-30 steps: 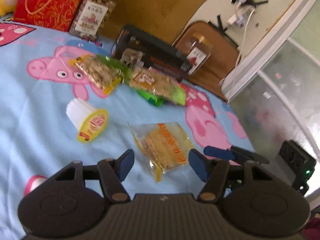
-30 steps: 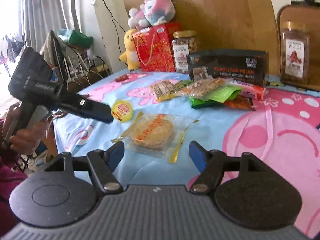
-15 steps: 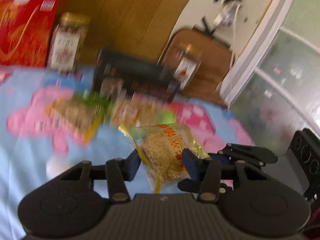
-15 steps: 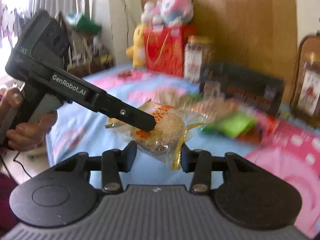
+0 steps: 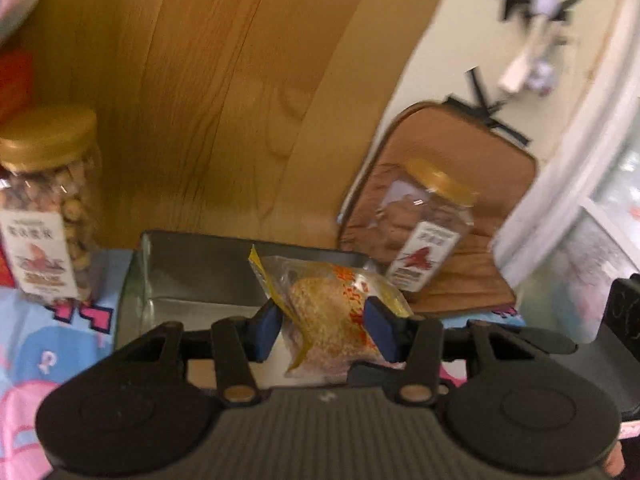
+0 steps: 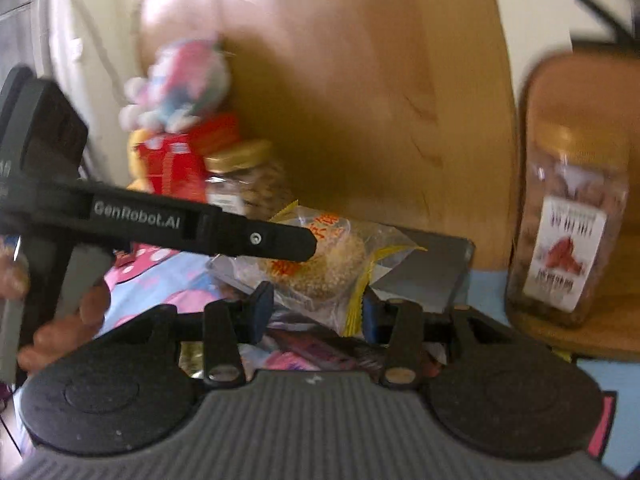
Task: Organize snacks
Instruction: 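Carry the sesame cake into the black tin box and open the left gripper, then move the left gripper to the pink UHA candy stick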
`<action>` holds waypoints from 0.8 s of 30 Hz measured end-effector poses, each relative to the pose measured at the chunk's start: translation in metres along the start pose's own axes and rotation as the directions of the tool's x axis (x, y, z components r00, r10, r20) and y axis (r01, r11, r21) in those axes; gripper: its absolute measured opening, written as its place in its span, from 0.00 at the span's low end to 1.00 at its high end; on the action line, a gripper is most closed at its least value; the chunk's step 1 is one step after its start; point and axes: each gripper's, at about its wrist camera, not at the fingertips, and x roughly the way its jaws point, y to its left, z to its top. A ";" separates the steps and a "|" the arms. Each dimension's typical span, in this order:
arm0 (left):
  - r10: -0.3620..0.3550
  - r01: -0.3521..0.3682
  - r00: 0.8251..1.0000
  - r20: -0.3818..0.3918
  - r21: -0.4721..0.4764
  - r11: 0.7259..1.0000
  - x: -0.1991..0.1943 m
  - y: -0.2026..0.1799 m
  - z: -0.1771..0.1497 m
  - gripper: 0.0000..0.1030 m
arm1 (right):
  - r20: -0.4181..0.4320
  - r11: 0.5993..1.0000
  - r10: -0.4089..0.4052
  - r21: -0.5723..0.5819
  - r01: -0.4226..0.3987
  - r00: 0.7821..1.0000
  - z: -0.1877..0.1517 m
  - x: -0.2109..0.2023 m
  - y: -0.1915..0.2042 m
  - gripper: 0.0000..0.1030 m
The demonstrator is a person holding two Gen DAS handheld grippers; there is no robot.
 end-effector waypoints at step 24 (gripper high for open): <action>0.065 -0.072 0.994 -0.093 -0.085 0.994 -0.044 0.028 -0.083 0.61 | 0.013 0.989 -0.053 0.142 0.050 0.999 -0.068 -0.021 0.000 0.53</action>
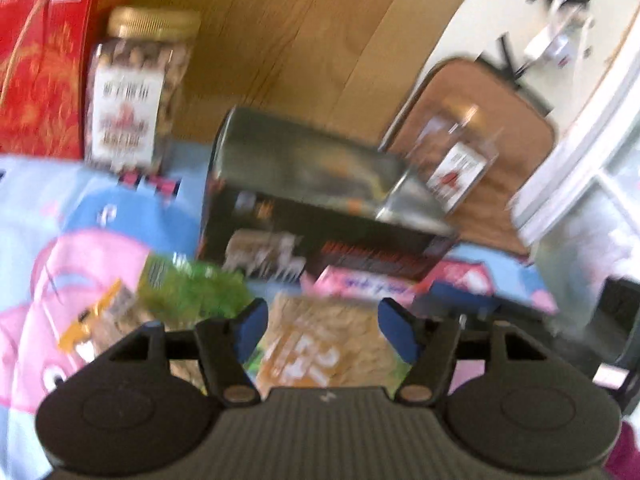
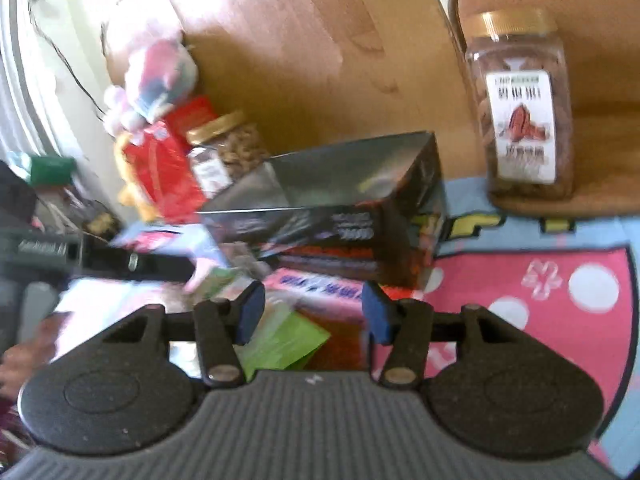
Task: Organize snacks
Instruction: 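Move the left gripper to the pink UHA candy stick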
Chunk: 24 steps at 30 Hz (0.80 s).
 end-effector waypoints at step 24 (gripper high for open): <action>0.023 -0.032 0.994 0.103 0.089 0.995 -0.068 -0.002 -0.011 0.60 | -0.113 0.994 0.111 0.030 -0.108 0.987 -0.035 -0.020 0.020 0.54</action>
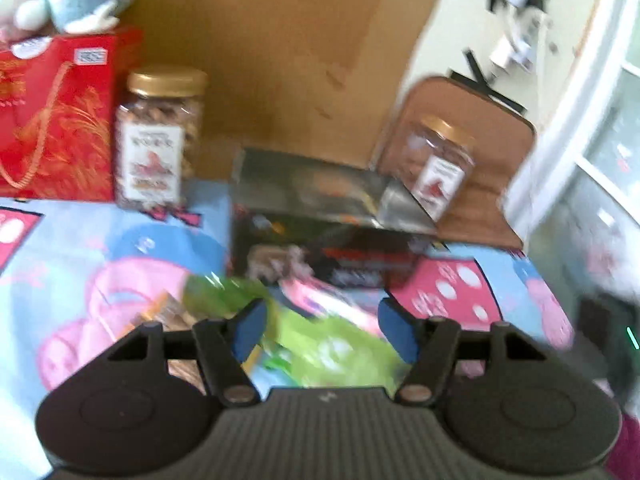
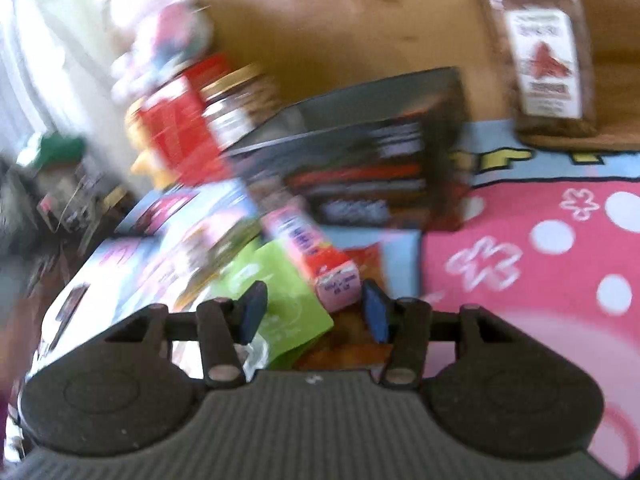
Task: Organize snacks
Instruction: 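Move the left gripper to the pink UHA candy stick, then grasp the pink UHA candy stick with the left gripper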
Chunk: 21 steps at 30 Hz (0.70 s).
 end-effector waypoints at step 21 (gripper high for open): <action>-0.018 0.008 0.984 -0.178 -0.056 0.998 0.122 -0.011 0.011 0.65 | 0.094 0.950 -0.256 -0.160 0.268 0.962 -0.004 -0.020 -0.008 0.32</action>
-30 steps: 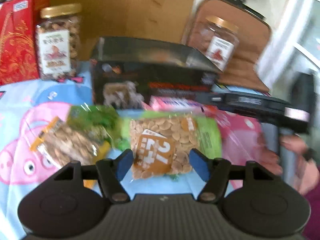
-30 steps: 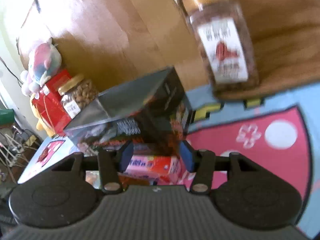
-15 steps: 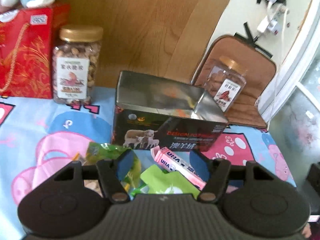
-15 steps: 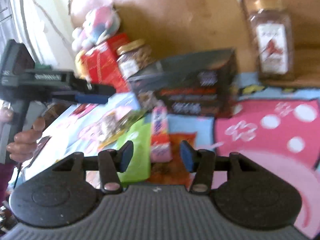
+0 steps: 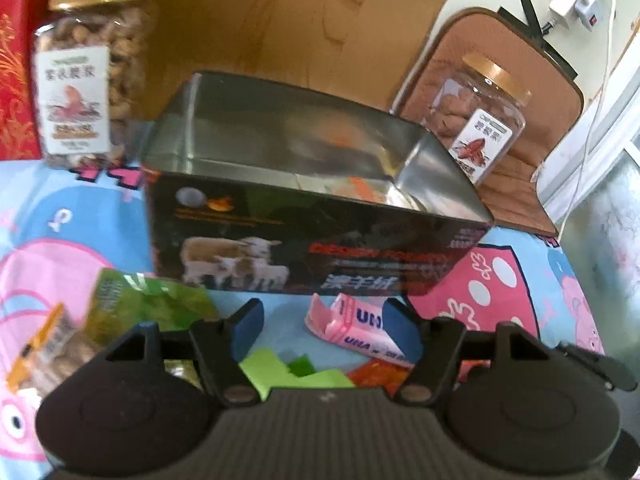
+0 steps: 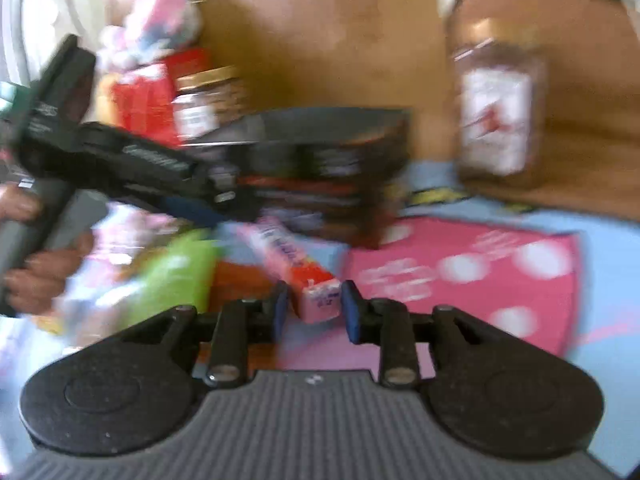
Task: Organize snacks
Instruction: 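Grasp the pink UHA candy stick with the left gripper, then lower the pink candy into the black tin box and release it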
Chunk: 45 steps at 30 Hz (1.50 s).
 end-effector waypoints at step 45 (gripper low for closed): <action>0.063 -0.090 0.958 0.280 0.084 0.992 -0.106 0.035 0.035 0.54 | 0.148 0.985 0.164 -0.083 -0.153 0.975 0.084 0.029 0.044 0.39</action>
